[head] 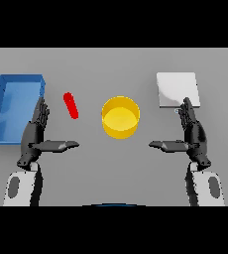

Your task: Pick up the red beaker and tilt it to pour out 1 green nut into yellow bowl. Pick up the yellow bowl and place it on the metallic measuring scale.

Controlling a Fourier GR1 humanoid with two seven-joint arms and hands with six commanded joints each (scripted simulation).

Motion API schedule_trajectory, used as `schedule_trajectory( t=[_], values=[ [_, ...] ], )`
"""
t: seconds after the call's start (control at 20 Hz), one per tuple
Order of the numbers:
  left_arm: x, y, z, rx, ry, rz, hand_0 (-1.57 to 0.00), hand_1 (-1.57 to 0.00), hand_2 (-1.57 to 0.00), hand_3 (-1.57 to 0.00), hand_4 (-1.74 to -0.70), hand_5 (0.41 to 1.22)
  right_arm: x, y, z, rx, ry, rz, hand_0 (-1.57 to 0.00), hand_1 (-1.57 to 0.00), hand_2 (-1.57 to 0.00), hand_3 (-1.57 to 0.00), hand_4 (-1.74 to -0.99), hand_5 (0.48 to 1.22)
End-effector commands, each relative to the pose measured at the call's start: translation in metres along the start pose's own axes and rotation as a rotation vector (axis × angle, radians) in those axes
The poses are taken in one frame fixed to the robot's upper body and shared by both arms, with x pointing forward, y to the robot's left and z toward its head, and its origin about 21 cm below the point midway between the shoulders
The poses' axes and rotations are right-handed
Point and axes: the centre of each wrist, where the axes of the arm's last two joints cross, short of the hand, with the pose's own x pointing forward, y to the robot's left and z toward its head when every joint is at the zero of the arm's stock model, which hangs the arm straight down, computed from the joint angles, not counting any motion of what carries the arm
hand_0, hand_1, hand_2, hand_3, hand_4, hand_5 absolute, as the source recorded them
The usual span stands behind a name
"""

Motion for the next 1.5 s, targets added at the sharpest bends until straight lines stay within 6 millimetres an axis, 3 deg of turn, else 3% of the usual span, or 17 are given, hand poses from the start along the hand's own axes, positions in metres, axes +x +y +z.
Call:
schedule_trajectory(
  t=[0.0,0.25,0.3,0.4,0.7,0.95,1.05,1.45],
  values=[
    [0.000,0.000,0.000,0.000,0.000,0.001,0.00,0.00,0.00,0.00,-1.20,0.652,0.000,0.001,0.000,0.000,0.000,-0.001,0.00,0.00,0.00,0.00,-1.245,0.681],
    [-0.001,-0.004,0.003,-0.007,-0.001,-0.001,0.00,0.00,0.00,0.00,-1.20,0.652,-0.001,0.007,-0.002,0.001,0.004,-0.008,0.00,0.00,0.00,0.00,-1.245,0.681],
    [0.001,-0.003,0.011,-0.031,-0.019,-0.072,0.00,0.00,0.00,0.00,-1.20,0.652,0.004,0.004,0.005,0.012,-0.083,0.142,0.00,0.00,0.00,0.00,-1.245,0.681],
    [0.012,-0.003,0.018,-0.058,-0.034,-0.151,0.00,0.00,0.00,0.00,-1.21,0.650,0.004,0.009,0.016,0.034,-0.128,0.276,0.00,0.00,0.00,0.00,-1.239,0.679],
    [0.021,-0.009,0.022,-0.088,-0.016,-0.198,0.00,0.00,0.00,0.00,-1.24,0.668,0.012,0.011,0.027,0.060,-0.142,0.306,0.00,0.00,0.00,0.00,-1.250,0.681],
    [0.010,-0.019,-0.005,-0.129,0.026,-0.176,0.00,0.00,0.00,0.00,-1.36,0.724,0.013,0.006,0.028,0.068,-0.151,0.261,0.00,0.00,0.00,0.00,-1.286,0.676],
    [0.003,-0.023,-0.018,-0.134,0.042,-0.203,0.00,0.00,0.00,0.00,-1.38,0.738,0.011,0.012,0.027,0.074,-0.147,0.246,0.00,0.00,0.00,0.00,-1.304,0.678],
    [-0.012,-0.024,-0.060,-0.111,0.085,-0.199,0.00,0.00,0.00,0.00,-1.34,0.717,0.015,0.005,0.027,0.062,-0.140,0.237,0.00,0.00,0.00,0.00,-1.341,0.689]
  ],
)
